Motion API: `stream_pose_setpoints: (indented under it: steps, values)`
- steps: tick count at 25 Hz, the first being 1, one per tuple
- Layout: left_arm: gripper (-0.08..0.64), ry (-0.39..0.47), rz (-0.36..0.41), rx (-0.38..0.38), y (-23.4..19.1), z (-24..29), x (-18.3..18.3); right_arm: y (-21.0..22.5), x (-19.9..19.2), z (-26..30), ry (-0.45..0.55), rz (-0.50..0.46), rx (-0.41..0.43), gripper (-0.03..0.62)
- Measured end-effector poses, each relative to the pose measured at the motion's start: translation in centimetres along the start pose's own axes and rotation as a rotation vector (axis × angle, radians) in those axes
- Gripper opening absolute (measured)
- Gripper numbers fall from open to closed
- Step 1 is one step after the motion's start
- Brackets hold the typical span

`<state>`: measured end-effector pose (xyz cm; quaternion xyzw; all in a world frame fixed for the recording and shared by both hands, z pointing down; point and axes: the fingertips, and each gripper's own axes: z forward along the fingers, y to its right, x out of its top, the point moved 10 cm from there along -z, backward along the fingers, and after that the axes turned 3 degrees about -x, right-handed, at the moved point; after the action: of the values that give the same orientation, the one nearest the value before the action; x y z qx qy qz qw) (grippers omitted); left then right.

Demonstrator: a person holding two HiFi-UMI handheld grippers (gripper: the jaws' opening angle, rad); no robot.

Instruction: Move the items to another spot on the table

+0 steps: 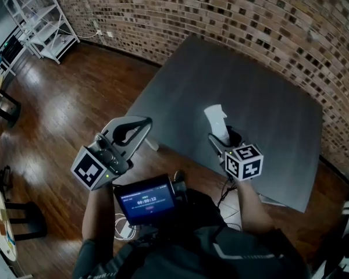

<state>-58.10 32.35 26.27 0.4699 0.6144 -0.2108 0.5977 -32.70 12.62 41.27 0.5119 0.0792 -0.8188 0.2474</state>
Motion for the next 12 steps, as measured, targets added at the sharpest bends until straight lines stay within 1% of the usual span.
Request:
stream_pose_setpoints:
  steps: [3, 6, 12]
  values:
    - [-0.006, -0.019, -0.022, -0.035, -4.3, 1.9, -2.0, 1.8, 0.8, 3.0, -0.005, 0.035, -0.024, 0.273]
    - [-0.006, -0.01, -0.045, -0.069, -8.0, 3.8, -3.9, 3.3, 1.5, 5.5, -0.006, 0.07, -0.052, 0.273]
    - [-0.006, 0.003, -0.076, -0.093, -13.1, 6.3, -7.5, 5.5, 2.5, 9.3, -0.023, 0.093, -0.091, 0.273]
